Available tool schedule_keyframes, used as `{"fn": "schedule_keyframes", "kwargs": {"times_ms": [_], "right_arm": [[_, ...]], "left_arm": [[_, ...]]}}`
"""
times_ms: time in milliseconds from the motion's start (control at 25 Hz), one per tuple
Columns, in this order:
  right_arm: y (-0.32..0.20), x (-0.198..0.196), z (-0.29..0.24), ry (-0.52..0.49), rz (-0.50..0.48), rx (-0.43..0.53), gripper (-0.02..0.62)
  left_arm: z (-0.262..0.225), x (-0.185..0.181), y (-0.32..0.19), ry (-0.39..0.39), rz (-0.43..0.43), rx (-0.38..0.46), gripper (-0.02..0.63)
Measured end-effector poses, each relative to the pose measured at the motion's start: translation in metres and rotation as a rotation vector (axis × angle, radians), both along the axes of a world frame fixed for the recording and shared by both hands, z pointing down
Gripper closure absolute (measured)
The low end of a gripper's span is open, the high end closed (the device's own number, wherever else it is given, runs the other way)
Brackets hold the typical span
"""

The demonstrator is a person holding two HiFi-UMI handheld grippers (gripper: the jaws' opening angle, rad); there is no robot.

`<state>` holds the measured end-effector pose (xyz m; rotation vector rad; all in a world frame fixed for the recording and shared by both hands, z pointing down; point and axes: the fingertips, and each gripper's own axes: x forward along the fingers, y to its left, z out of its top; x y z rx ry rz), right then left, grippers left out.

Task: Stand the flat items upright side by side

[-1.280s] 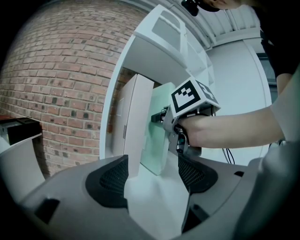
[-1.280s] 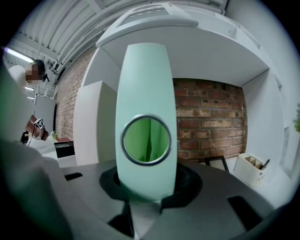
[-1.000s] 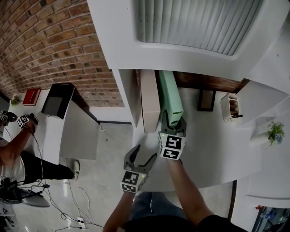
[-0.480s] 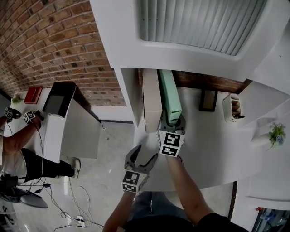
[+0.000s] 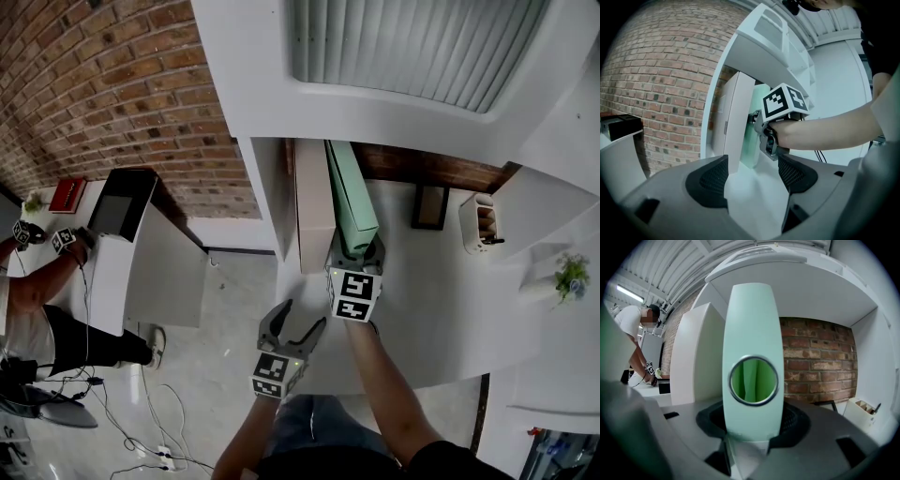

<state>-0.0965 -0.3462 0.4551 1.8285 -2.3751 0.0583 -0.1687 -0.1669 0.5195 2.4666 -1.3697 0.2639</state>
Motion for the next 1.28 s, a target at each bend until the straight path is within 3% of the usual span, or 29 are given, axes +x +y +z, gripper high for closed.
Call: {"fn": "schedule_keyframes", "kwargs": {"times_ms": [280,560,720,960,1280], "right_arm": [[0.007,-0.001,-0.002,0.02,-0.025,-0.008,0.364],[0.019,0.004,-0.005,0.038,-0.036,-0.008,0.356],[0.031,0.006,-0.007,0.043,-0.056,-0.007,0.354],[0.053,0.013,-0.013,0.024,-0.067,0.004,0.354],[0.103,0.037,-0.04,-0.025,-0.064,0.052,0.364]], "left_arm": [[-0.002,0.003,0.003,0.006,0.004,0.011,0.287],[-0.001,0.003,0.009,0.007,0.003,-0.008,0.287],[-0.007,0.003,0.01,0.009,-0.005,0.022,0.287],[-0.009,0.007,0.018,0.003,-0.003,0.013,0.287],[-0.032,0.003,0.024,0.01,-0.026,0.079,0.287]]}}
